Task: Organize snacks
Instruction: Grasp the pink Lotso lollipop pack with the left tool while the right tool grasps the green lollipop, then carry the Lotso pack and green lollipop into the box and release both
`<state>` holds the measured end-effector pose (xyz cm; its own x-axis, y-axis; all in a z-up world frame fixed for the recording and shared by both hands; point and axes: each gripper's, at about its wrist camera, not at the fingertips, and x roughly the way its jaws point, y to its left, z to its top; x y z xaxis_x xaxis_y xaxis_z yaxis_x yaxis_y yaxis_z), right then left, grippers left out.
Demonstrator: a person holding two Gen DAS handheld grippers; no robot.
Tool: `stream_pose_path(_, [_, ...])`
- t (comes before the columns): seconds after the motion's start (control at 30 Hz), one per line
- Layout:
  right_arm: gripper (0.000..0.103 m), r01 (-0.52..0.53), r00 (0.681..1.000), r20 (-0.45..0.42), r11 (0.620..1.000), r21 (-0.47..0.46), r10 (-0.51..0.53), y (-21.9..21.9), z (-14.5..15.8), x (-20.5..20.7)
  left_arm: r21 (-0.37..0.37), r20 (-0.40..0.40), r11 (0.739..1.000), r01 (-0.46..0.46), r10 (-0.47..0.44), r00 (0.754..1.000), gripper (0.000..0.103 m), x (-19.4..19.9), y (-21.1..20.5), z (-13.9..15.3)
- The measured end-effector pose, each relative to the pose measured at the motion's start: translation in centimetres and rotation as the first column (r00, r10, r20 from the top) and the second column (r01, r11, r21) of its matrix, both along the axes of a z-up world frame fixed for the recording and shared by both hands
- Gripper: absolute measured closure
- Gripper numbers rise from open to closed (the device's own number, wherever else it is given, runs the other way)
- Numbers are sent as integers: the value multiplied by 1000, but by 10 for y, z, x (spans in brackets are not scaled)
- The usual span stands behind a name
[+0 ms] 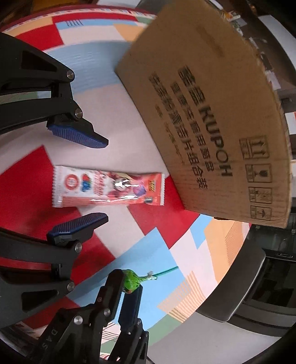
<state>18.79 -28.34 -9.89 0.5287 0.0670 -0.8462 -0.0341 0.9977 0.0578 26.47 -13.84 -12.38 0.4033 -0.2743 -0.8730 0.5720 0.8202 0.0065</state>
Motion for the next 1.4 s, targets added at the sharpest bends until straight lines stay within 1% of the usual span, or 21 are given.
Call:
stream_pose_path(0.07, [77,10,1000,8,1000,-8,-10,-4,2,6,-3,-14,1000,0,0,1000,48,9,-7,-3])
stream_pose_path(0.2, [77,33,999,14,999,-19,-33,-10,1,15,-7,-13,1000,-8,8,1000,50,21,-19,-4])
stream_pose_path(0.33, [77,53,999,10,999,-12,-53,-15,0,19,40,-6,999,-21,21,1000,56,30,-30,-9])
stream_pose_path(0.37, [77,56,998,9,998,-12,-56,-15,1,19,41,-11,999,-20,21,1000,57,31,-32,-10])
stream_pose_path(0.4, [77,59,998,10,998,-12,-58,-16,1,20,40,-19,999,-19,20,1000,58,32,-33,-12])
stream_pose_path(0.5, [77,65,998,14,998,-10,-65,-18,3,21,28,-37,999,-22,23,999,65,33,-34,-15])
stream_pose_path(0.53, [77,68,998,16,998,-6,-67,-18,4,22,18,-44,999,-26,27,999,70,33,-33,-15])
stream_pose_path(0.6, [77,68,998,18,998,-2,-68,-19,4,23,12,-48,999,-34,34,998,72,33,-32,-15])
stream_pose_path(0.63, [77,68,998,19,998,0,-68,-19,5,23,8,-47,999,-36,36,998,75,32,-30,-15])
stream_pose_path(0.7, [77,66,998,21,998,2,-66,-18,5,24,-2,-50,999,-44,43,998,76,29,-26,-13])
stream_pose_path(1.0, [77,56,998,35,998,28,-57,-19,14,19,-66,-5,994,-81,81,997,76,5,3,17])
stream_pose_path(1.3, [77,27,994,104,999,35,-31,-10,42,14,-120,70,985,-120,129,989,76,-13,30,56])
stream_pose_path(1.4, [77,15,991,131,999,36,-20,-8,51,13,-144,100,981,-129,144,985,76,-17,38,73])
